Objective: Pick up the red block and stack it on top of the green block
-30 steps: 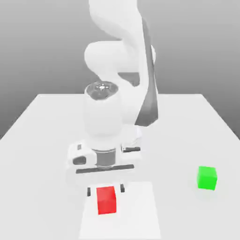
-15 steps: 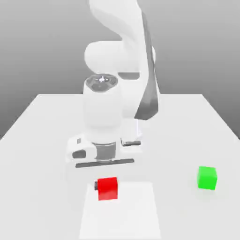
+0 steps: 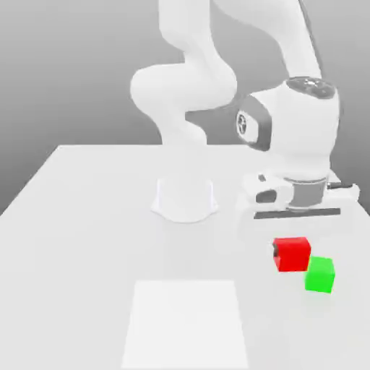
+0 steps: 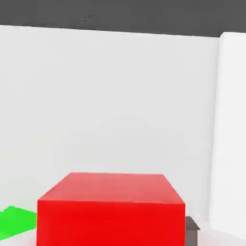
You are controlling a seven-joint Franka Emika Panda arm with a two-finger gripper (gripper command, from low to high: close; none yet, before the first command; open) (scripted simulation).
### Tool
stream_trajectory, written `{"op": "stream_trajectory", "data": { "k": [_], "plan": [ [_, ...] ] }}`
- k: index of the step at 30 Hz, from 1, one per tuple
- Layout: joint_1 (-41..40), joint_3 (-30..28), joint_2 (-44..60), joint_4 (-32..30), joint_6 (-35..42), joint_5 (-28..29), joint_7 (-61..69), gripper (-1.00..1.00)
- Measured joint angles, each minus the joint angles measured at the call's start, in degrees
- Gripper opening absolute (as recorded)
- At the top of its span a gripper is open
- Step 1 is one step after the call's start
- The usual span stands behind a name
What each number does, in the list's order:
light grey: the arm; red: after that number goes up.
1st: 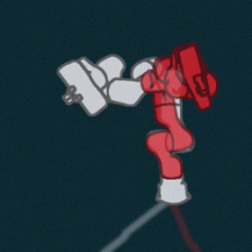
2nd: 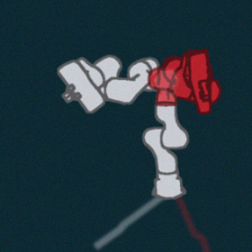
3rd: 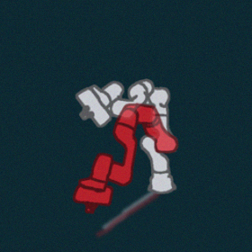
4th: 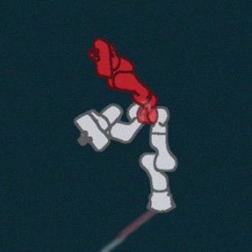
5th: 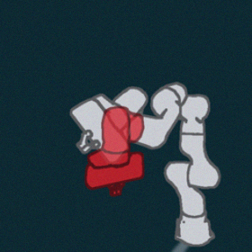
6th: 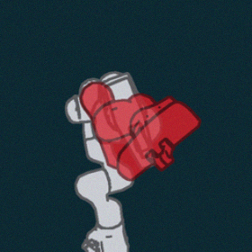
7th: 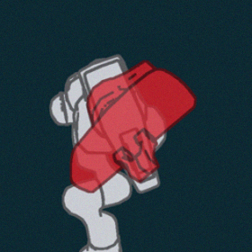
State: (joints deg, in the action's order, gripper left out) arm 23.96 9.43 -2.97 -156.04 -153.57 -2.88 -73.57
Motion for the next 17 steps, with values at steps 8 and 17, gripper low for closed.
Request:
{"op": "stream_trajectory", "data": {
  "k": [8,17],
  "plan": [
    [5.7,3.8,2.6,0.3,-2.1,3.2,-16.3,-1.0],
    [6.6,1.9,11.1,0.5,-9.9,8.7,-20.5,1.0]
  ]
}}
